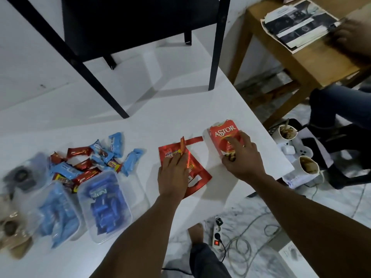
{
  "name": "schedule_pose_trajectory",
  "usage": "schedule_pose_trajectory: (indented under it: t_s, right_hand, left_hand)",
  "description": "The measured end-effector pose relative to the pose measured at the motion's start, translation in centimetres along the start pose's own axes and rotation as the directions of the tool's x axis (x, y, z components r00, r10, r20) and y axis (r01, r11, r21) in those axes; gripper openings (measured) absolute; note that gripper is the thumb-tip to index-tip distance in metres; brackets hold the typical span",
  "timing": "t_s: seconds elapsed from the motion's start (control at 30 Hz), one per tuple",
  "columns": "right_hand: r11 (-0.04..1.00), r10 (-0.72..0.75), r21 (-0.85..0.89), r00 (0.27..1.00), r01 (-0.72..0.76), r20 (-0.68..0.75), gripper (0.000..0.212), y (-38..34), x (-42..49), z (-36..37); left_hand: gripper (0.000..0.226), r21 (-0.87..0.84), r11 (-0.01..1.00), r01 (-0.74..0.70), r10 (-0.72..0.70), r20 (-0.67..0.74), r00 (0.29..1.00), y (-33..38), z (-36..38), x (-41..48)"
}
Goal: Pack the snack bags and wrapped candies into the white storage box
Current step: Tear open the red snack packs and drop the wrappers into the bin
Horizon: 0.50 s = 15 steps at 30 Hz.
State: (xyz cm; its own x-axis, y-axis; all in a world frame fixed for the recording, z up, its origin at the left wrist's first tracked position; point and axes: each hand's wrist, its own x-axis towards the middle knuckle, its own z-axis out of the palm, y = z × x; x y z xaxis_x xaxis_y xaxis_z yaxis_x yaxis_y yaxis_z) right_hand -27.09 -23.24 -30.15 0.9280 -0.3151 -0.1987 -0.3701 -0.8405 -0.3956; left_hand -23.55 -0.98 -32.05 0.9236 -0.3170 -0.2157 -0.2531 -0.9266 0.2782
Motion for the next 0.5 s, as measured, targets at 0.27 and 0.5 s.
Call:
schedule_pose_trajectory:
  t_s: [0.27,0.5]
  right_hand:
    - [0.995,-0.098,-0.043,0.994,0.095,-0.051,0.064,-6.2,-1.4,-1.2]
    - [0.949,-0.314,-0.022,0.941,0.314,-0.125,0.066,-20.1,-4.1,-3.2]
  left_hand:
    - [0.049,-0.028,0.998,-0.061,0.056,-0.175,0.983,-3.5,-5.1,-3.3]
    - [0.048,-0.007,1.000,0.013,-0.015,-0.440,0.898,-11.3,-15.2,-9.5]
